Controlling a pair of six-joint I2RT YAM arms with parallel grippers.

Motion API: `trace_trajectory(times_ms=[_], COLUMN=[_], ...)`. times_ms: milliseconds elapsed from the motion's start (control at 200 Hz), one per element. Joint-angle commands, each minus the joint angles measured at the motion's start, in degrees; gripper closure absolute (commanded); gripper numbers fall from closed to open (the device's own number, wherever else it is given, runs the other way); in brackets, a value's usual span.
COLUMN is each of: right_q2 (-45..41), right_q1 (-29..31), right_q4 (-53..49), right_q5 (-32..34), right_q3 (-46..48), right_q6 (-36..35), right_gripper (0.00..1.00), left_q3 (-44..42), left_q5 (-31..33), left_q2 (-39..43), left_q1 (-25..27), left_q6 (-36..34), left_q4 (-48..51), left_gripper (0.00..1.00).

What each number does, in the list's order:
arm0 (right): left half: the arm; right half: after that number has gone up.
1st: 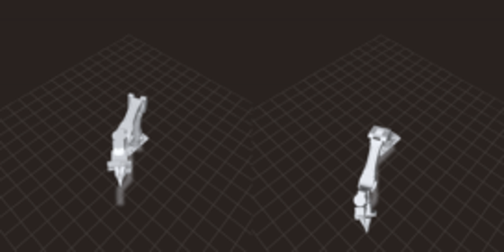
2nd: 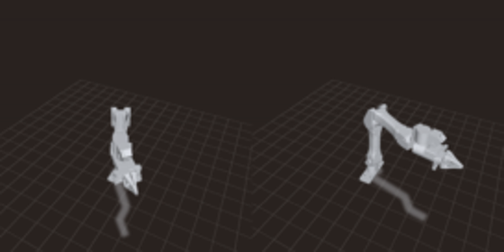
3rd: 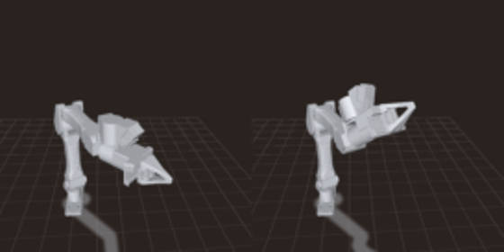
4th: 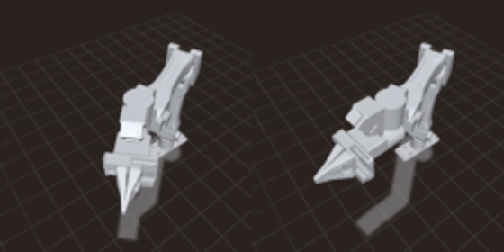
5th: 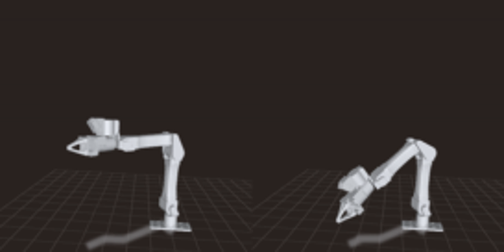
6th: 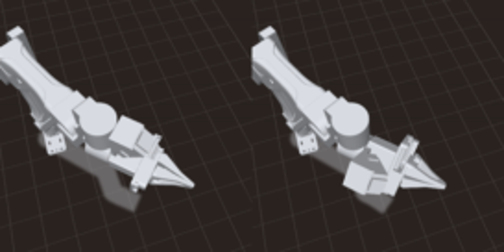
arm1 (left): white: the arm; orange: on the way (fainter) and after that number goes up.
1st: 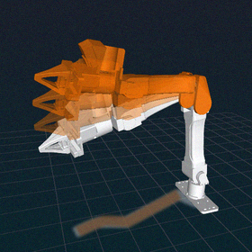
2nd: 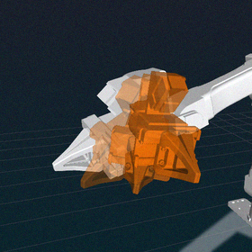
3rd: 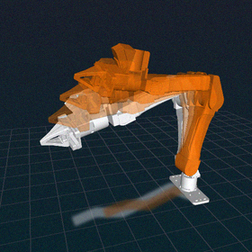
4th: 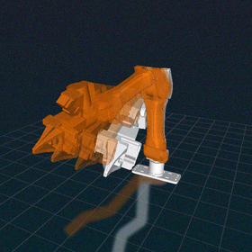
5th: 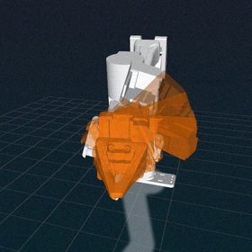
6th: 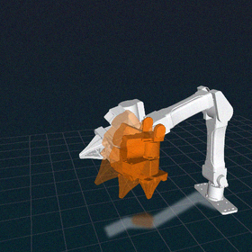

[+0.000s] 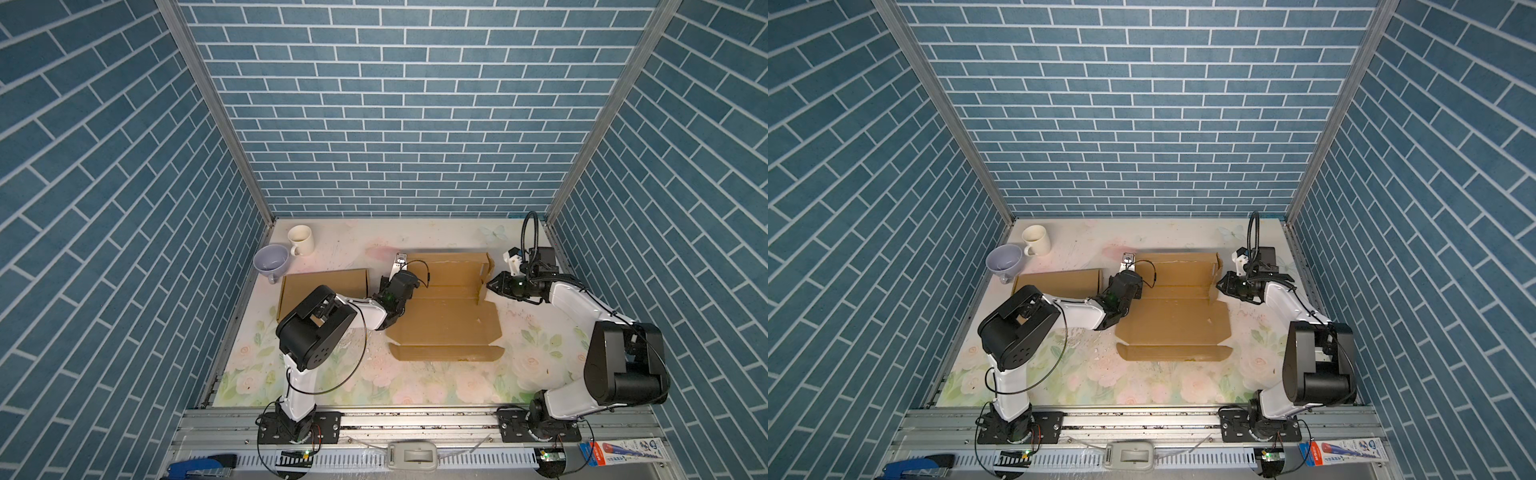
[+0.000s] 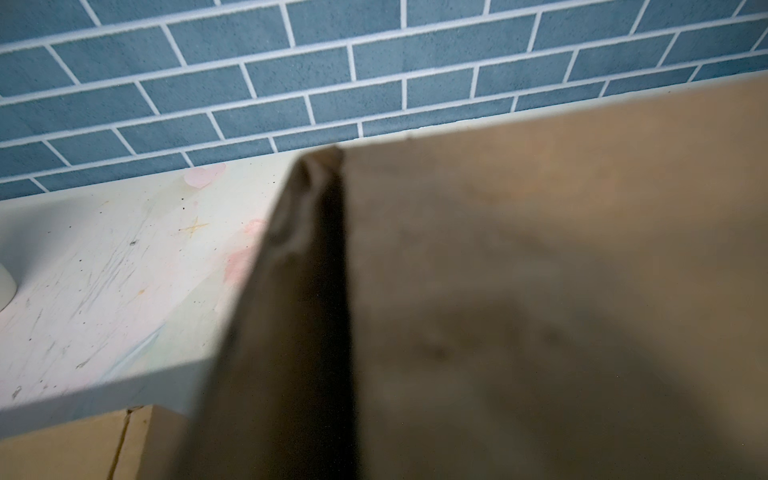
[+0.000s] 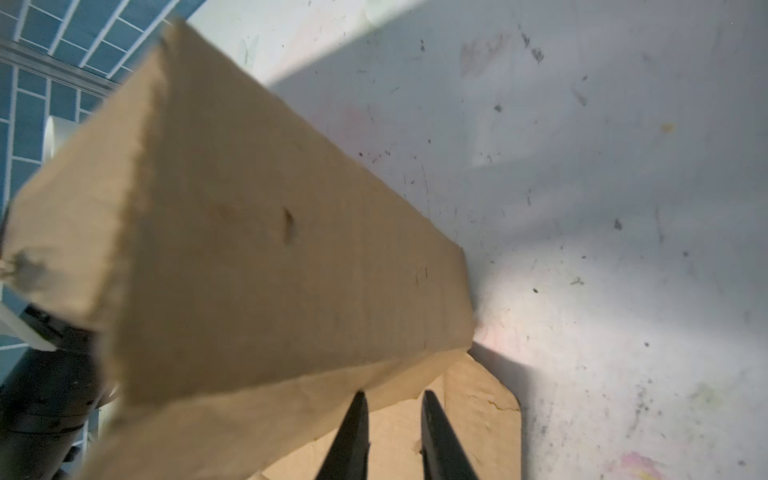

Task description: Fold the paper box

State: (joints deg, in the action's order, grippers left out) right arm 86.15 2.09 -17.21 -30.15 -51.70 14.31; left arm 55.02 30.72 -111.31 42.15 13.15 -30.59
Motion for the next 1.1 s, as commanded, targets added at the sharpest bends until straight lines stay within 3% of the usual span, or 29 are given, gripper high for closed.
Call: trace_trajectory(times_ms=[0, 275, 425, 700, 925, 1095], right_q2=[-1.01, 1.48, 3.63, 8.01, 8.6, 6.61], right_q1=[0.24, 2.83, 4.35, 7.95, 14.55, 15.52], right_q4=[6.75, 16.89, 25.43, 34.65, 39.26, 36.36], right_q5=[2.36, 7.38, 10.82, 19.02, 43.23, 51.56], right_q3=[1.95, 2.05, 1.88, 2.36, 4.96, 4.8], right_q6=[-4.02, -7.86, -7.14, -1.7, 0.47, 2.42], right_gripper=[0.68, 0.51, 0.52, 0.77, 1.0, 1.0], left_q3=[-2.29, -1.76, -1.25, -0.6, 3.92, 7.66], left_q5=[-0.3, -1.61, -2.47, -2.99, -1.63, 1.77], left_q2=[-1.19, -1.85, -2.07, -1.64, -2.31, -2.84], left_q1=[-0.49, -0.49, -0.47, -1.64, -1.59, -1.63], left_q6=[-1.21, -1.73, -1.95, 1.69, 8.45, 12.88], left_q4=[8.46, 8.41, 8.99, 11.4, 20.25, 28.11], left_gripper=[1.0, 1.0, 1.0, 1.0, 1.0, 1.0])
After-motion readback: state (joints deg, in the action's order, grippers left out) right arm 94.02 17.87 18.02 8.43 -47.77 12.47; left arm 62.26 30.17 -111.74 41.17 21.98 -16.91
